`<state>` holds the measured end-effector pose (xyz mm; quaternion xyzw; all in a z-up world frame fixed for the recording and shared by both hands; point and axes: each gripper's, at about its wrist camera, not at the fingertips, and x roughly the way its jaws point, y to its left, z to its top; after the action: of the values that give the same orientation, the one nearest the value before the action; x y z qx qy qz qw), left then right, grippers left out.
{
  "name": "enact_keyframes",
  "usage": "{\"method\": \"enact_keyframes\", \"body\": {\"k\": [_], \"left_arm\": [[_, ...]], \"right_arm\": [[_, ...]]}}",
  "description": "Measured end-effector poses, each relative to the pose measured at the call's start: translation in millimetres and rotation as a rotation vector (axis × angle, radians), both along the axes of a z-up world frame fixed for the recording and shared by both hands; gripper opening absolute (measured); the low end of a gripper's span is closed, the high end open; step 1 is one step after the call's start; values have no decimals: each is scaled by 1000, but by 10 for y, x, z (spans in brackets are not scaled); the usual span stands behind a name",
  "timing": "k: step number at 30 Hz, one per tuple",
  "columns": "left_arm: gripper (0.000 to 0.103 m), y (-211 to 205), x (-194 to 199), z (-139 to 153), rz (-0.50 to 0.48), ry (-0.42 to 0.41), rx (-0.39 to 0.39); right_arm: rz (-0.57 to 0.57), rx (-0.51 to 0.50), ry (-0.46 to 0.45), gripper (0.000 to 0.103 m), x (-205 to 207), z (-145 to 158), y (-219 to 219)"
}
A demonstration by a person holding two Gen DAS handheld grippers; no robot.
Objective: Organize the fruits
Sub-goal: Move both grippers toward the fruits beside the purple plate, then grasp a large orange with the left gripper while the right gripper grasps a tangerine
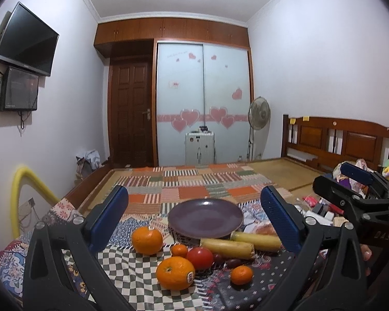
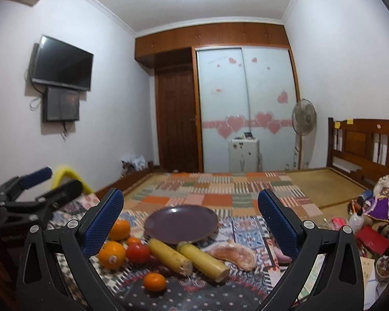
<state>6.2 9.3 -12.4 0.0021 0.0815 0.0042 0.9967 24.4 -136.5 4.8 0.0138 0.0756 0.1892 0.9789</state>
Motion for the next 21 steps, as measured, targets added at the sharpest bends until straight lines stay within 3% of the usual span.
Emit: {"method": "enact_keyframes", "body": {"k": [2, 4, 10, 16, 21], "left_arm": [[101, 56, 54, -63, 8, 28, -2], [89, 103, 98, -129, 15, 57, 3], [78, 241, 287, -419, 18, 197, 15], [76, 340, 423, -704, 0, 317, 16], [76, 370, 491, -893, -15, 378, 2]], "right_arm": [[7, -26, 31, 103, 45, -71, 13], [13, -58, 73, 103, 107, -158, 51], [47, -103, 170, 103, 220, -388, 120], [97, -113, 262, 103, 288, -582, 185], [150, -128, 332, 97, 344, -723, 307]]}}
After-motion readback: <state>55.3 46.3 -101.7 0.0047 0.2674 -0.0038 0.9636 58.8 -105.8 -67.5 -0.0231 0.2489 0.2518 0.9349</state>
